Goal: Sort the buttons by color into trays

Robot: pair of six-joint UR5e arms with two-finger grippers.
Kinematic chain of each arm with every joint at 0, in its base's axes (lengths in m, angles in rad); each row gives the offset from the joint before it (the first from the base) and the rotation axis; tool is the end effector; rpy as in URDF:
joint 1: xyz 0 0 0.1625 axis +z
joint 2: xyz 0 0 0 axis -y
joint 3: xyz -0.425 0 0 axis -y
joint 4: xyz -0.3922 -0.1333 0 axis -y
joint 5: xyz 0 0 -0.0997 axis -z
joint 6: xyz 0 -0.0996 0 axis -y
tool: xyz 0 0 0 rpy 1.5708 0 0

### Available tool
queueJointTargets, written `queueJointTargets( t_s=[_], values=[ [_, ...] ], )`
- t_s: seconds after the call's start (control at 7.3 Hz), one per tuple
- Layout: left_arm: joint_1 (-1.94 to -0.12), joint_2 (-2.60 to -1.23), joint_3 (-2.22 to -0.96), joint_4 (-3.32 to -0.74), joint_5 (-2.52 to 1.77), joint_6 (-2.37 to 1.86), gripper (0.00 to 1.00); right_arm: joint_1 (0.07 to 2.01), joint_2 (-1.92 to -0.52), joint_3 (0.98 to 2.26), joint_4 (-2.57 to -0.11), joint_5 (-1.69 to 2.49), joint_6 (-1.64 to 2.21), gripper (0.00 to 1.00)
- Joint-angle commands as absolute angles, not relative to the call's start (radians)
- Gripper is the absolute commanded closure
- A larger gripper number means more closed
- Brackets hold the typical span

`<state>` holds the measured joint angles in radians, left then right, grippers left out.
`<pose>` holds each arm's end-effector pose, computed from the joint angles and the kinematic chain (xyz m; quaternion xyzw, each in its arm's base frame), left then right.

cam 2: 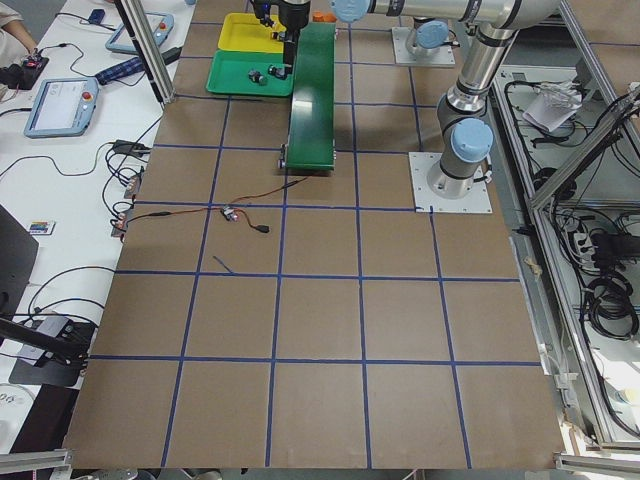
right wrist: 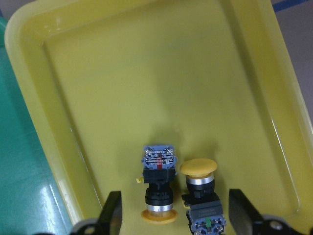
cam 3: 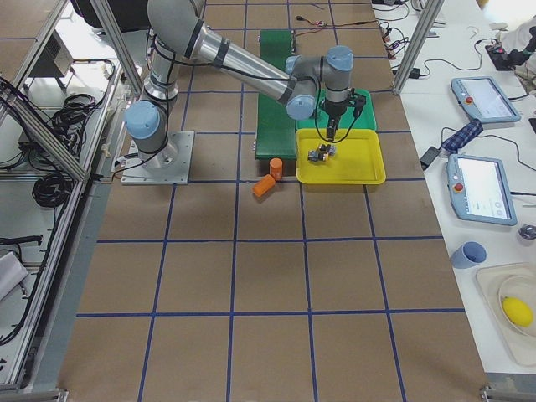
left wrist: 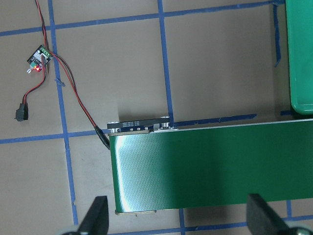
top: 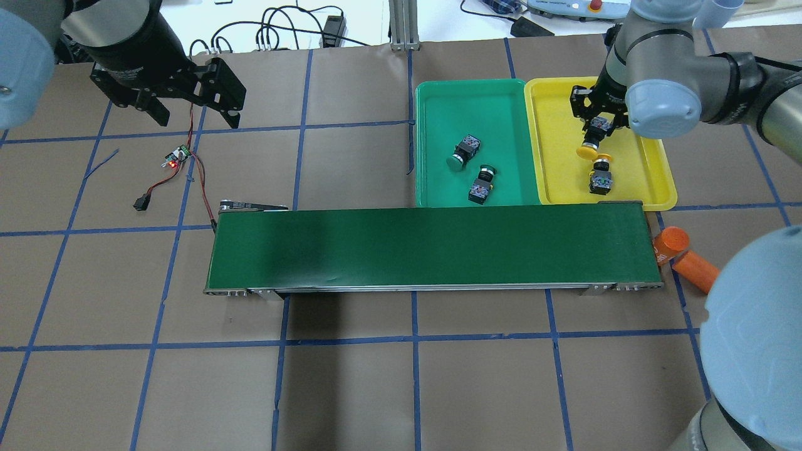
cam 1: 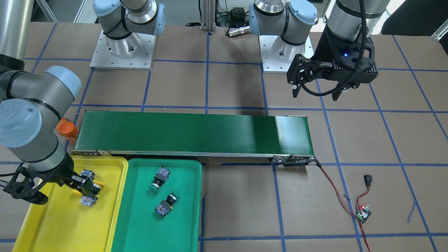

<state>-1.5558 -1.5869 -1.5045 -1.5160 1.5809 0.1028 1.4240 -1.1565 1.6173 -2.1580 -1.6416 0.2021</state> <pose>-0.1247 -0.5101 0.5185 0.0436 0.9977 -0.0521 0.0081 0.0322 -0.6455 0.2912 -0.1753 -0.9819 0.0641 0.0336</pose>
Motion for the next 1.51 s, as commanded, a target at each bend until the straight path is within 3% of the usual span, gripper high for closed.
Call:
queueJointTargets(
  t_s=[0.0, 0.27, 0.55, 1.37],
  values=[
    [-1.555, -1.586, -1.497, -1.517, 1.582, 0.103, 0.00, 1.425, -1.311, 1.621, -1.957, -1.634, 0.198, 0.00],
    [-1.555, -1.580, -1.502, -1.523, 1.582, 0.103, 0.00, 1.431, -1.533, 1.626, -1.678, -1.631, 0.195, 0.00],
    [-1.555, -1.585, -1.496, -1.517, 1.580, 0.103, 0.00, 1.469, -1.646, 1.628, -1.522, -1.624, 0.186, 0.00],
    [-1.557, -1.566, -1.523, -1.526, 1.578, 0.103, 0.00, 1.540, -1.670, 1.675, -1.523, -1.566, 0.018, 0.00]
  ],
)
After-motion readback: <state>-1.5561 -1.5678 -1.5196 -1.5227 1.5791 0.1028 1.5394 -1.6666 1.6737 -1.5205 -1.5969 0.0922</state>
